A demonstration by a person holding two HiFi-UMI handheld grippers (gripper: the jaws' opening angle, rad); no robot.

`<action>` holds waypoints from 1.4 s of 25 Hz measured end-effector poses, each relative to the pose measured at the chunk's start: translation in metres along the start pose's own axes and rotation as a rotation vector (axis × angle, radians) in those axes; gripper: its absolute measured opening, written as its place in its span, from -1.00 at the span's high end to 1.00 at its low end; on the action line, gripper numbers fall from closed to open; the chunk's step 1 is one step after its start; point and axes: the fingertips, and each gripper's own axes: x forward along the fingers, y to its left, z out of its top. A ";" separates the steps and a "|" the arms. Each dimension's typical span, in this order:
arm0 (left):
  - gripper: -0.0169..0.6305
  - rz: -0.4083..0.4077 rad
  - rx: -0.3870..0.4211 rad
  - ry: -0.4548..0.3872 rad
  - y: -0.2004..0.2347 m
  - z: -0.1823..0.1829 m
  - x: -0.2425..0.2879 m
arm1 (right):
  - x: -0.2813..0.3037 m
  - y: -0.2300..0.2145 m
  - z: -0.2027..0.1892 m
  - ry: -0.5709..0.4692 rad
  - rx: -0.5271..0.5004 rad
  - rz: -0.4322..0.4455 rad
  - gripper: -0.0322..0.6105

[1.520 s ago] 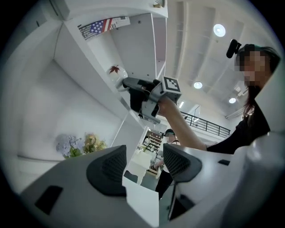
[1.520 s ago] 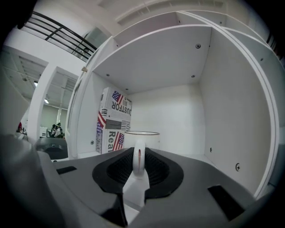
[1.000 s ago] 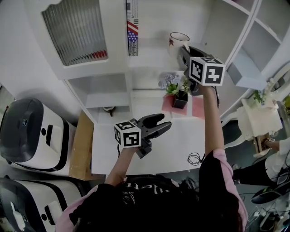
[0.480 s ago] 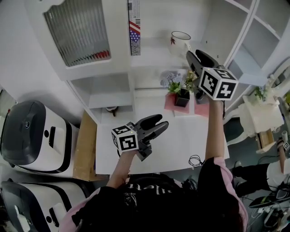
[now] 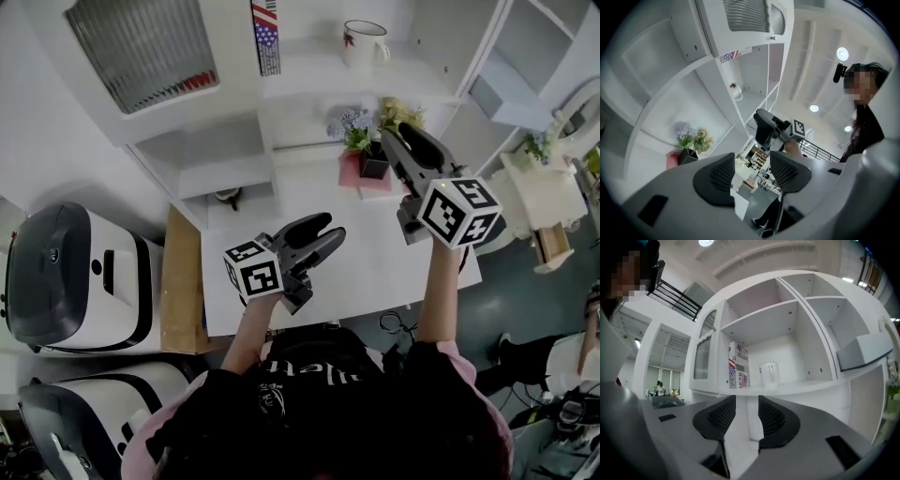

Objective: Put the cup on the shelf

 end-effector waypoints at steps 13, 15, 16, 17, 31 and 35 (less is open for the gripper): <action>0.21 -0.031 -0.072 0.073 -0.019 -0.045 -0.074 | -0.073 0.106 -0.140 0.112 0.229 -0.061 0.44; 0.21 -0.031 -0.088 0.082 -0.020 -0.051 -0.087 | -0.081 0.119 -0.157 0.131 0.252 -0.083 0.48; 0.21 -0.034 -0.096 0.084 -0.021 -0.053 -0.093 | -0.085 0.125 -0.164 0.139 0.262 -0.093 0.50; 0.22 -0.036 -0.103 0.085 -0.021 -0.055 -0.099 | -0.088 0.131 -0.170 0.147 0.272 -0.102 0.53; 0.27 -0.022 -0.109 0.049 -0.038 -0.062 -0.139 | -0.105 0.195 -0.199 0.228 0.281 -0.059 0.63; 0.28 0.019 -0.096 0.047 -0.044 -0.065 -0.145 | -0.115 0.203 -0.206 0.239 0.294 -0.032 0.63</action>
